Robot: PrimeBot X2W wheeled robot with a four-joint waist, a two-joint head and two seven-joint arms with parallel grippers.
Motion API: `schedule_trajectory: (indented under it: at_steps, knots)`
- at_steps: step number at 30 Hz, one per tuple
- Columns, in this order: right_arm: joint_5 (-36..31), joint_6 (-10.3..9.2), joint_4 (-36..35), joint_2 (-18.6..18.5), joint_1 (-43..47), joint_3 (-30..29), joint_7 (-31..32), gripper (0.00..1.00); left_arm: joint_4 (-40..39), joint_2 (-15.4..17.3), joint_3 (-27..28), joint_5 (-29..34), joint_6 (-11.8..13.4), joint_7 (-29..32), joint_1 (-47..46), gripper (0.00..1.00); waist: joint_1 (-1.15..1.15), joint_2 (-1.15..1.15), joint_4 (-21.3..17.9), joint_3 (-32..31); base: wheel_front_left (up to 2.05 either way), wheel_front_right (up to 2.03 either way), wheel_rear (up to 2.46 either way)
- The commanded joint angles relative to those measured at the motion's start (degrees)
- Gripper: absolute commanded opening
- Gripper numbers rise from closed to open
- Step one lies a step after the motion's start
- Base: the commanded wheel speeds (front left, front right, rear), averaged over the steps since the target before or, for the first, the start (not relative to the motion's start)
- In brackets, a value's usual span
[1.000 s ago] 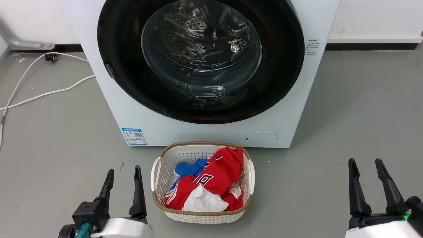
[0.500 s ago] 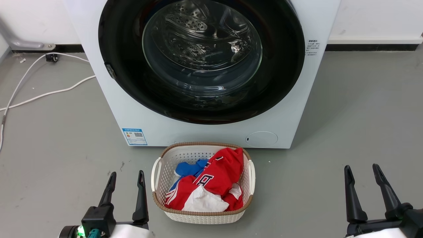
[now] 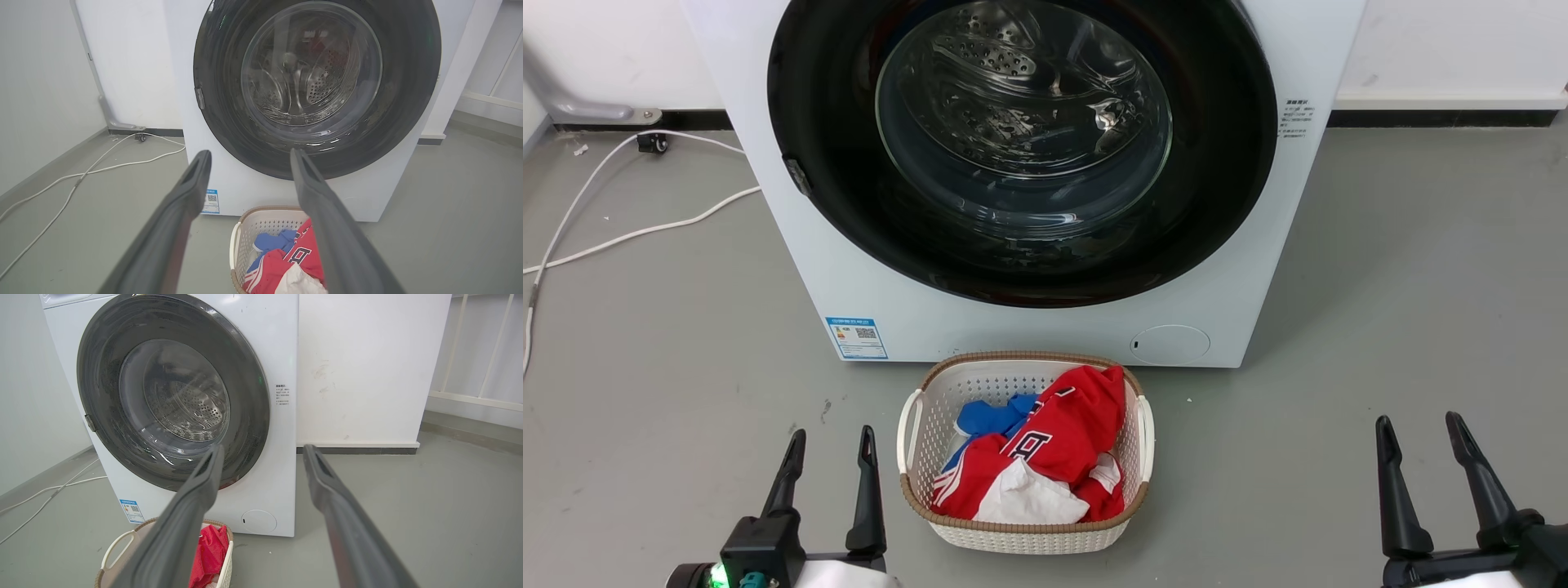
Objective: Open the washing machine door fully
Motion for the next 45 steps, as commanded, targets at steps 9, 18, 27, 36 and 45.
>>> schedule_trajectory:
  at_steps: [9, 18, 27, 36, 45]
  knots:
    - [1.0, -0.02, 0.9, 0.2, 0.2, 0.0, -0.1, 1.0, 0.2, -0.1, -0.1, -0.7, 0.3, -0.2, 0.4, 1.0, 0.0, 0.0, 0.0, 0.0, 0.0, 0.0, 0.0]
    - [6.2, -0.02, 2.0, 0.1, 0.1, 0.6, -0.1, 0.0, 0.2, -0.1, -0.3, -0.5, 0.6, -0.2, 0.5, 1.0, 0.0, 0.0, 0.0, 0.0, 0.0, 0.0, 0.0]
    - [38.2, -0.01, 7.2, 0.2, -0.5, 3.3, -0.1, 0.0, 0.3, -0.1, -0.4, -0.7, 0.7, -0.2, 0.5, 1.0, 0.0, 0.0, -0.2, -0.1, 0.0, 0.0, 0.0]
    - [73.0, -0.01, 7.1, 0.1, -1.2, 4.4, -0.1, 0.0, 0.3, -0.1, -0.3, -0.5, 0.7, -0.2, 0.6, 1.0, 0.0, 0.0, -0.4, -0.3, 0.0, 0.0, 0.0]
    - [97.0, -0.01, 1.3, 0.0, 1.1, 0.7, 12.2, 0.0, 0.0, -0.1, 0.0, -0.5, 0.4, -0.2, 0.8, 1.0, 0.0, 0.0, -0.6, -0.2, 0.0, 0.0, 0.0]
